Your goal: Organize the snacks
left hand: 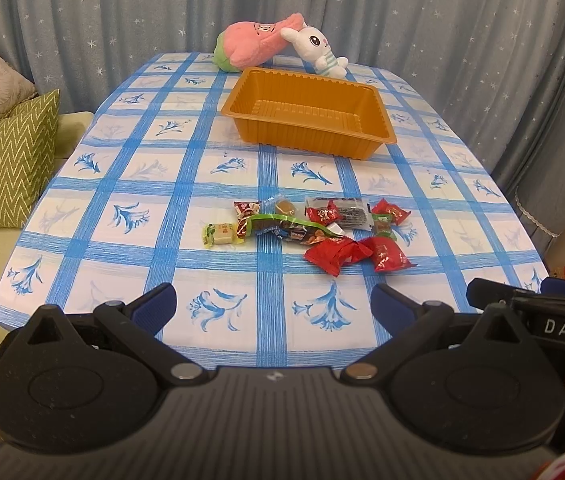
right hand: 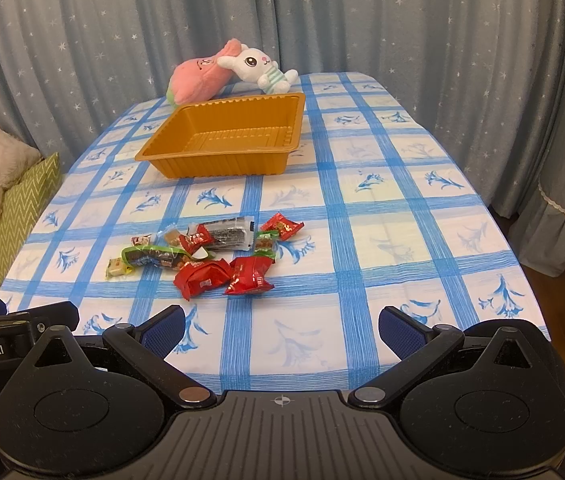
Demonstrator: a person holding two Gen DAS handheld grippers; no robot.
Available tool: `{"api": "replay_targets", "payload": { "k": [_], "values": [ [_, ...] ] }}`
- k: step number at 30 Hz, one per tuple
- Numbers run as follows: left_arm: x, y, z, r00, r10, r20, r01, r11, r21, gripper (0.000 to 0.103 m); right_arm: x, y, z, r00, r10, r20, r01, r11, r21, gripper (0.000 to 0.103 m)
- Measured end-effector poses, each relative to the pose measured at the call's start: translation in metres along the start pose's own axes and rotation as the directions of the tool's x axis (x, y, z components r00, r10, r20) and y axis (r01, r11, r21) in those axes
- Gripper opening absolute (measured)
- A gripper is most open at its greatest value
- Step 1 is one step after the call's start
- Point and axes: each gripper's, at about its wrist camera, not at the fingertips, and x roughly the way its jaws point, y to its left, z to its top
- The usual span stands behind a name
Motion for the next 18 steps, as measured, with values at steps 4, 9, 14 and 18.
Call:
{"api": "replay_targets", "payload": {
  "k": [4,9,14,18],
  "values": [
    [0.0001,-0.0006,0.0004,1.000,-0.001,0.001,0.001,1.000,-0.001,0.102,-0.0012,0.0004,0.0007,1.000,0.000,0.000,0.000,1.000,-0.001,0.103],
    [0.0001,-0.0006,0.0003,1.000,-0.003,0.000,0.003,1.000,0.001,0.102,0.0004,-0.0009,0.0001,1.000,0.000,0.000,0.000,1.000,-0.001,0.103],
    [-0.0001,-0.0007,0.0005,1.000,-0.002,0.001,0.002,1.000,0.001,0.102,0.0004,-0.0018,0.0001,1.000,-0.001,0.001,0.001,1.000,0.001,0.103],
    [-0.0002,-0.0006,0.0005,1.000,-0.002,0.001,0.002,1.000,-0.001,0.102,0.0001,-0.0019,0.0003,1.000,-0.001,0.000,0.001,1.000,-0.001,0.103]
  ]
}}
